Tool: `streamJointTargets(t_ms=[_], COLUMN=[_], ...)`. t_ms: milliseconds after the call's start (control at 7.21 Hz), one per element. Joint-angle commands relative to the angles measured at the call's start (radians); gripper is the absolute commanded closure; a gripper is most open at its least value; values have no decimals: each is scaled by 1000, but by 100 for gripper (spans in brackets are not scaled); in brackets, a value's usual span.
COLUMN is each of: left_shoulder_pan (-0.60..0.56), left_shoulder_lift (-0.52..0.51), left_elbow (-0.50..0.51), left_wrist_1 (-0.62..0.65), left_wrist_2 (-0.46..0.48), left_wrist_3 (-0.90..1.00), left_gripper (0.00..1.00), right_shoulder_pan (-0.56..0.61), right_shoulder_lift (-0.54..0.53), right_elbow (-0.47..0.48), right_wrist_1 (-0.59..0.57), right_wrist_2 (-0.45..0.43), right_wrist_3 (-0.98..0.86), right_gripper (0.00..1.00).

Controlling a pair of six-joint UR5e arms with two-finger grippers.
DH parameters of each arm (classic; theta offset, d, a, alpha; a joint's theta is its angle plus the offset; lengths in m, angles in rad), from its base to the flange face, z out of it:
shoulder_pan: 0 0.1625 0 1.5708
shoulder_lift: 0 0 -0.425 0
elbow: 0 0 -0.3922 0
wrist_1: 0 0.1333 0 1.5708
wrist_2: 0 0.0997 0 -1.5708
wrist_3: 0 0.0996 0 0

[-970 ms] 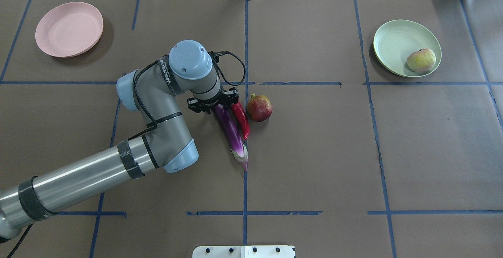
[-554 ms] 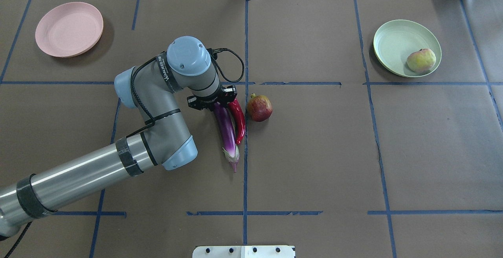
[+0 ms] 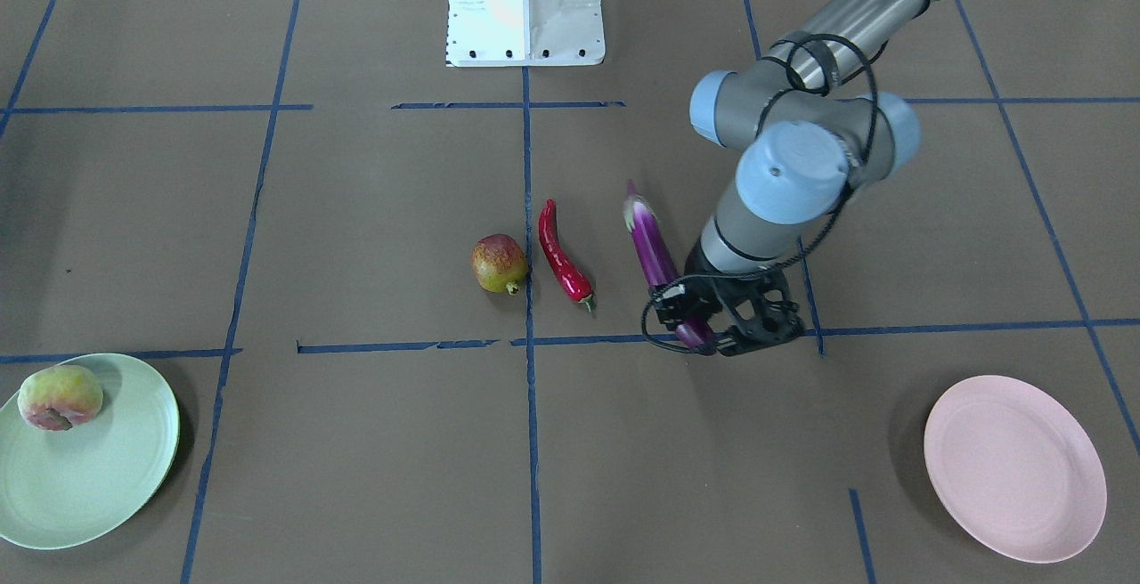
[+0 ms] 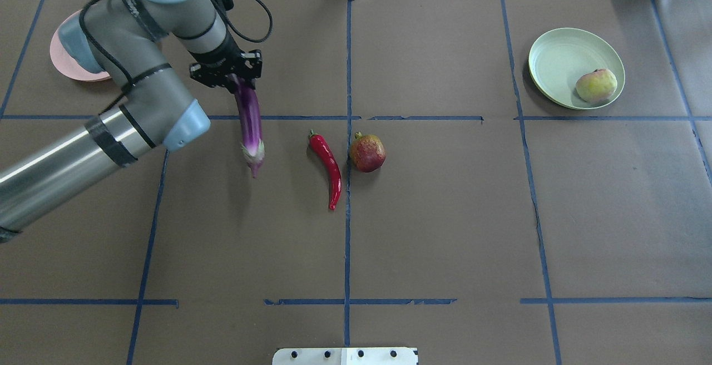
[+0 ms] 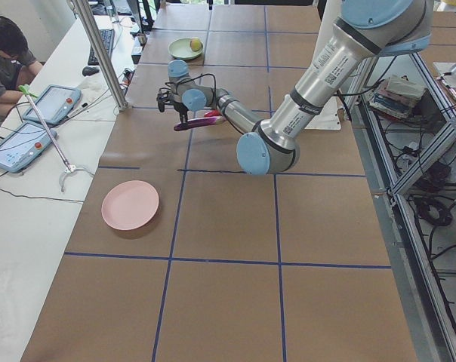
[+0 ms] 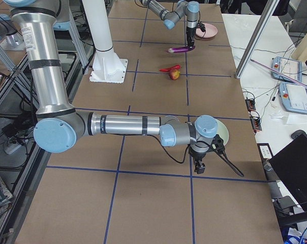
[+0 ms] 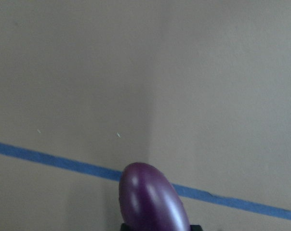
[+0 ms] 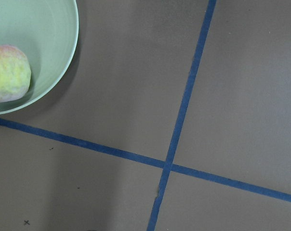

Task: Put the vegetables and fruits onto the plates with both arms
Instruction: 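Carry the eggplant to the pink plate and release it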

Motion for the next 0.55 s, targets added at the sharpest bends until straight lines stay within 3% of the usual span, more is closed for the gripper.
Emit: streamJointTargets(t_ms=[0,139,416], left_shoulder_pan=[-203,-260,-292], left_shoulder_lift=[-10,-47,-116], left_elbow=[180,315,611], left_wrist_1=[45,36,-186], left_wrist_2=[-29,-29,-11], left_wrist_3=[359,470,506], left_gripper=[100,100,100], right_shoulder_pan=[-9,-12,-12], right_shoulder_lift=[-1,-1,-1], right_elbow=[-2,-1,-2], right_wrist_1=[0,2,2], right_wrist_2=[1,3,3], right_wrist_3=[3,4,3], right_gripper=[0,0,0])
